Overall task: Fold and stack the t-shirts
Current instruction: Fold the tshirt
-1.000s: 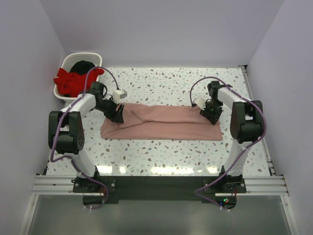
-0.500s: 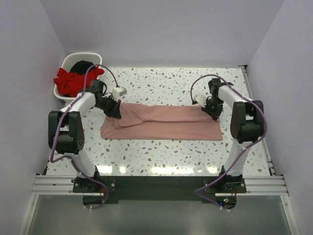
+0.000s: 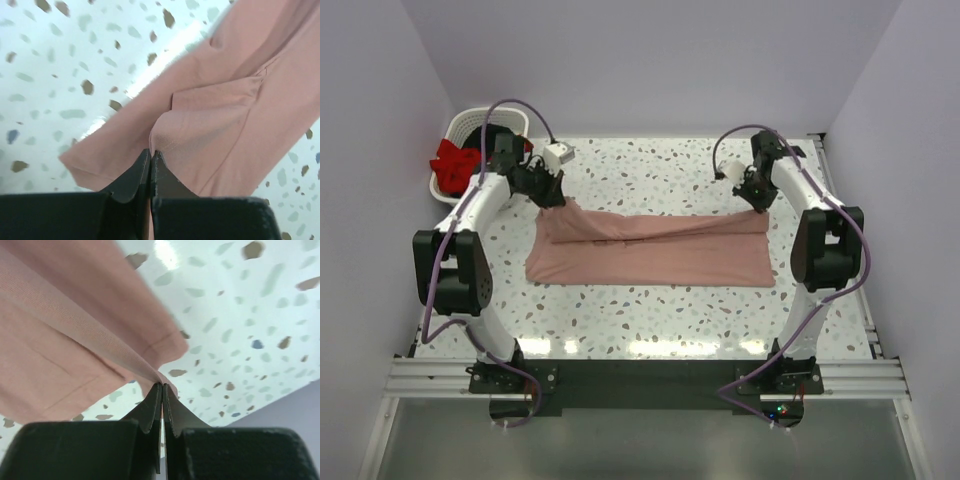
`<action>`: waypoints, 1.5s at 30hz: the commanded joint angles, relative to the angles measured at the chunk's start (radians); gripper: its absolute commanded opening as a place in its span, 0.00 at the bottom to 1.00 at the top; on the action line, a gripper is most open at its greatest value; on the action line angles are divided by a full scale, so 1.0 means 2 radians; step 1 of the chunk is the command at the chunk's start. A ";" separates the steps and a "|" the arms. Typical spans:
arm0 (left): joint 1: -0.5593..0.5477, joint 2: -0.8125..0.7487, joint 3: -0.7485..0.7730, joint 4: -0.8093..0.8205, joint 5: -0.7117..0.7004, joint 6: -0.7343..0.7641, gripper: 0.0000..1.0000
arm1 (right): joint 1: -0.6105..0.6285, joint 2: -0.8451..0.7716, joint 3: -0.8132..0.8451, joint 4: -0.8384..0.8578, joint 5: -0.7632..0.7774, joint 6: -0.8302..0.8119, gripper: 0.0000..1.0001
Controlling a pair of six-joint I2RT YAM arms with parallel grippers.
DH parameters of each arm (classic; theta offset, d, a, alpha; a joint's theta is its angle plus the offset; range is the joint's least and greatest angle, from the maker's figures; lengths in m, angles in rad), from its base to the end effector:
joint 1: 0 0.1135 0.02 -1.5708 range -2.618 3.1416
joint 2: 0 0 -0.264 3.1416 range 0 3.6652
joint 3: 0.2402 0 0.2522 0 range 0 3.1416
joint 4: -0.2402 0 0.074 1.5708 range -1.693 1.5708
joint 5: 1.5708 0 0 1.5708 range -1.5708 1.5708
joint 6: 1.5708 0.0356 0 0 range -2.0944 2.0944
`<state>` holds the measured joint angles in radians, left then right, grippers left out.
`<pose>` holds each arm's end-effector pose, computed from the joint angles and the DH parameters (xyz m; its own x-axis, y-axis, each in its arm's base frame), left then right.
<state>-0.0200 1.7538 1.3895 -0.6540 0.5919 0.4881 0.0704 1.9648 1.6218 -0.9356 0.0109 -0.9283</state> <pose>0.3722 -0.0273 0.2537 -0.6066 0.4014 -0.6863 0.6723 0.7197 -0.1734 0.4028 0.0280 0.2264 -0.5186 -0.8391 -0.1642 -0.8050 0.5439 -0.2369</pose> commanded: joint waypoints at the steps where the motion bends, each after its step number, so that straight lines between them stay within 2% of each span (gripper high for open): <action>1: 0.004 -0.027 0.048 0.065 -0.012 -0.029 0.00 | -0.006 0.008 0.041 0.034 0.020 0.025 0.00; 8: 0.005 -0.025 0.080 0.129 -0.033 -0.061 0.00 | -0.008 0.023 0.084 0.097 0.046 0.049 0.00; 17: 0.006 -0.044 0.067 0.181 -0.033 -0.068 0.00 | -0.012 0.020 0.073 0.136 0.054 0.055 0.00; 24: 0.006 -0.063 0.040 0.131 -0.023 -0.016 0.00 | -0.014 0.011 0.053 0.130 0.041 0.035 0.00; 31: 0.006 -0.082 0.020 0.076 -0.034 0.069 0.00 | -0.014 0.001 0.024 0.123 0.031 0.009 0.00; 45: 0.006 -0.085 -0.051 0.036 -0.043 0.125 0.00 | -0.014 -0.007 -0.017 0.058 -0.004 -0.030 0.00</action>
<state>-0.0143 1.6245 1.3136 -0.5636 0.5152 0.6827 0.0490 2.0113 1.6028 -0.7631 0.0315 -0.9405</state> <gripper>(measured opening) 0.024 0.010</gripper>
